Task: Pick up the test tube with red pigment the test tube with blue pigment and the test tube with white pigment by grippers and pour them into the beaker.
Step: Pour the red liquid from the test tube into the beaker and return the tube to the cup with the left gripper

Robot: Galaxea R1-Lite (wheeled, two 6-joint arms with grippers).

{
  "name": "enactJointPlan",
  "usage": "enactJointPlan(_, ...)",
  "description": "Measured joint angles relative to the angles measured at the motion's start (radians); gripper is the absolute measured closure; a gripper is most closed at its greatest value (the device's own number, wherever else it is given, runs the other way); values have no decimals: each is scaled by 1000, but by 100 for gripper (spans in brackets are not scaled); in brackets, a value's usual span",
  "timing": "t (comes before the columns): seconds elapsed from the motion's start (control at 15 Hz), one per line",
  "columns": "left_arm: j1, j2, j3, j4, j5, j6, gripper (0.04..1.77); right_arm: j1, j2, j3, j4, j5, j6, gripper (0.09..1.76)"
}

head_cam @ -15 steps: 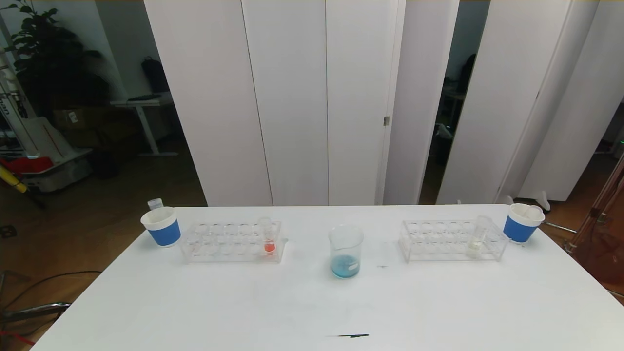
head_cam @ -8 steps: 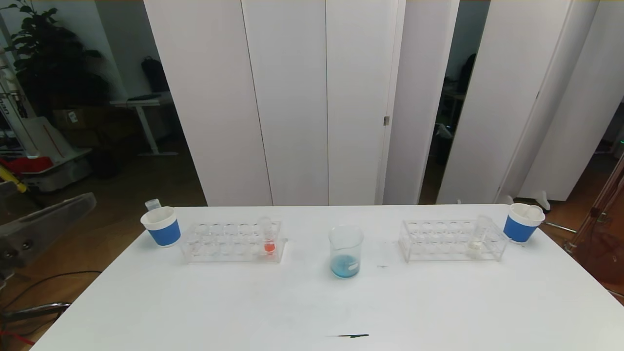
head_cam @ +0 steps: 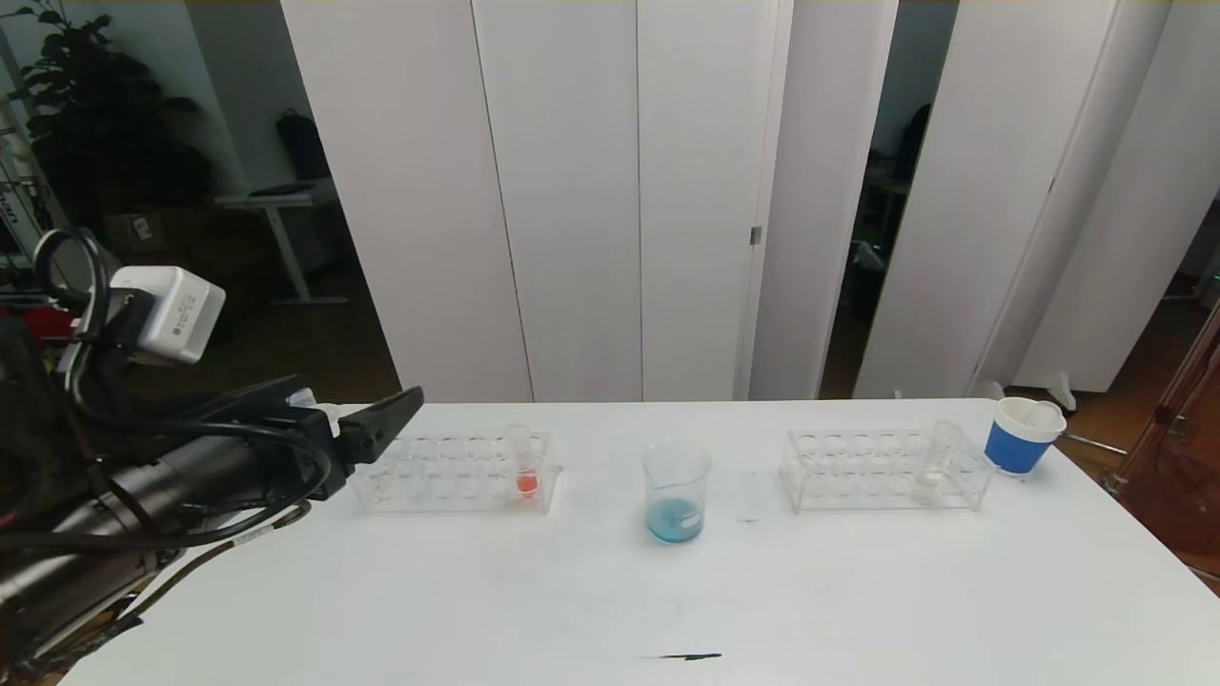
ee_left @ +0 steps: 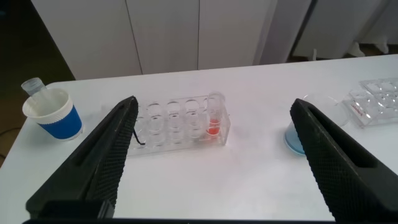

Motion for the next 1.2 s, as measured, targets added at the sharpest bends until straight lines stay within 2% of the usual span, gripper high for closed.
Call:
enactJointPlan(0.13,-80,96,67,-111,108,-40,6,0,0,0,0,0,0,10)
enactJointPlan(0.2,-117,132,98,-152,140,-60,6,0,0,0,0,0,0,10)
enactJointPlan(0.47,-225,266,167,-328,211,-87,6,0,0,0,0,0,0,10)
enactJointPlan(0.67,-276,372,163,-403,284,-121,6,0,0,0,0,0,0,10)
enactJointPlan(0.87,-287,467,118,-420,340,-174,6,0,0,0,0,0,0,10)
enactJointPlan(1.2,-252,614,3,-488,398,-181,6,0,0,0,0,0,0,10)
